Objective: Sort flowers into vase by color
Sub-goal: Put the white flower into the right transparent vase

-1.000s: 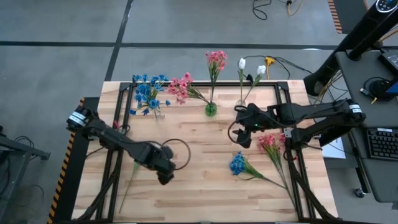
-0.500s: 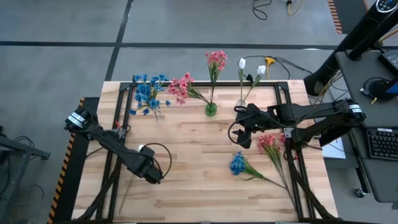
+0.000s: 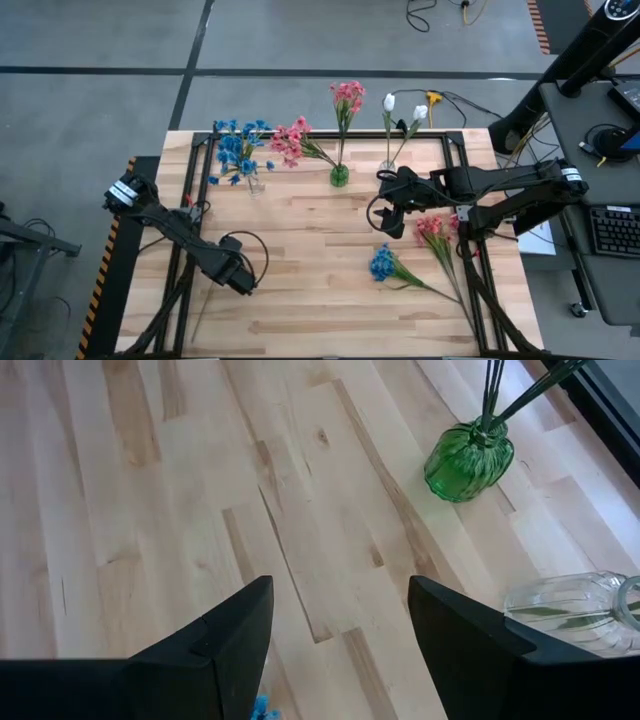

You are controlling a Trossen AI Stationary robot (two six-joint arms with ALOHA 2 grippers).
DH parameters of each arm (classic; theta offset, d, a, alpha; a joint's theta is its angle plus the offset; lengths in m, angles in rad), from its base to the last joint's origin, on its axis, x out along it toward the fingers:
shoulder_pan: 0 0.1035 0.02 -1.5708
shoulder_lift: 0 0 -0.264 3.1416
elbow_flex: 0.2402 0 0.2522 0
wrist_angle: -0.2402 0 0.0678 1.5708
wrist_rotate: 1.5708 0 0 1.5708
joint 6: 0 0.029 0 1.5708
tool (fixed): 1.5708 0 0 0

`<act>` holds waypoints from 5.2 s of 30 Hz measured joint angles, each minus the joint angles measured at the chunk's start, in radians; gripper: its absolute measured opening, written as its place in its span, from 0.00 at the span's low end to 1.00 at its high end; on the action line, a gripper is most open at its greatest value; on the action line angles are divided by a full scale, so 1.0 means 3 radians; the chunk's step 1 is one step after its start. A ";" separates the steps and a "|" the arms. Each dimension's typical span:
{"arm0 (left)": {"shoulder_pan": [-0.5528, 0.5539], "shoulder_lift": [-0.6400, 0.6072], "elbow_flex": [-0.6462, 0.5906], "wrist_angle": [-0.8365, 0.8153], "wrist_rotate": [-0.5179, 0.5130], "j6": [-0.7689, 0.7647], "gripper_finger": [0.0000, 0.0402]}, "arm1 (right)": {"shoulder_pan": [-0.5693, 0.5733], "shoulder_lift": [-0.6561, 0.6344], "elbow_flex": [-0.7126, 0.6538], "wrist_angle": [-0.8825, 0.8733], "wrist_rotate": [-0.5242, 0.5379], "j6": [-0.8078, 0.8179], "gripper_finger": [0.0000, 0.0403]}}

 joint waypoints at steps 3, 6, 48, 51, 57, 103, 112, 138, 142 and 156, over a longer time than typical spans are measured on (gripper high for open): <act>-0.0007 0.0000 -0.0110 0.0264 0.0026 -0.0001 0.40 | 0.0000 0.0000 0.0000 0.0000 0.0000 0.0002 0.56; -0.0017 -0.0018 -0.0165 0.0371 0.0061 -0.0039 0.36 | 0.0000 0.0000 0.0000 0.0000 0.0000 0.0024 0.56; 0.0051 -0.0187 0.1531 0.1917 -0.2768 0.4554 0.01 | 0.0821 -0.0402 -0.0822 0.1315 0.0662 -0.0133 0.56; 0.0188 -0.0200 0.1466 0.2523 -0.2507 0.5257 0.01 | 0.0854 -0.0297 -0.1089 0.2069 0.0664 -0.0406 0.56; 0.0590 -0.0198 0.1198 0.3381 -0.2246 0.5637 0.01 | 0.0862 0.0088 -0.1354 0.3377 0.0547 -0.0900 0.56; 0.0917 -0.0184 0.0843 0.4511 -0.2253 0.5718 0.09 | 0.0797 0.0813 -0.0993 0.4578 0.0547 -0.1516 0.03; 0.0917 -0.0233 0.0843 0.4171 -0.2258 0.5716 0.38 | 0.0793 0.0732 -0.0993 0.4444 0.0642 -0.1467 0.03; 0.0912 -0.0711 0.0843 0.2306 -0.2396 0.5087 0.53 | -0.0762 -0.1080 -0.0994 0.2274 0.1067 -0.0554 0.03; 0.0912 -0.0710 0.0843 0.2263 -0.2455 0.5089 0.53 | -0.0918 -0.1067 -0.0996 0.2217 0.1043 -0.0590 0.03; 0.0912 -0.0708 0.0842 0.2192 -0.2571 0.5090 0.53 | -0.1206 -0.1069 -0.0996 0.2197 0.1071 -0.0747 0.03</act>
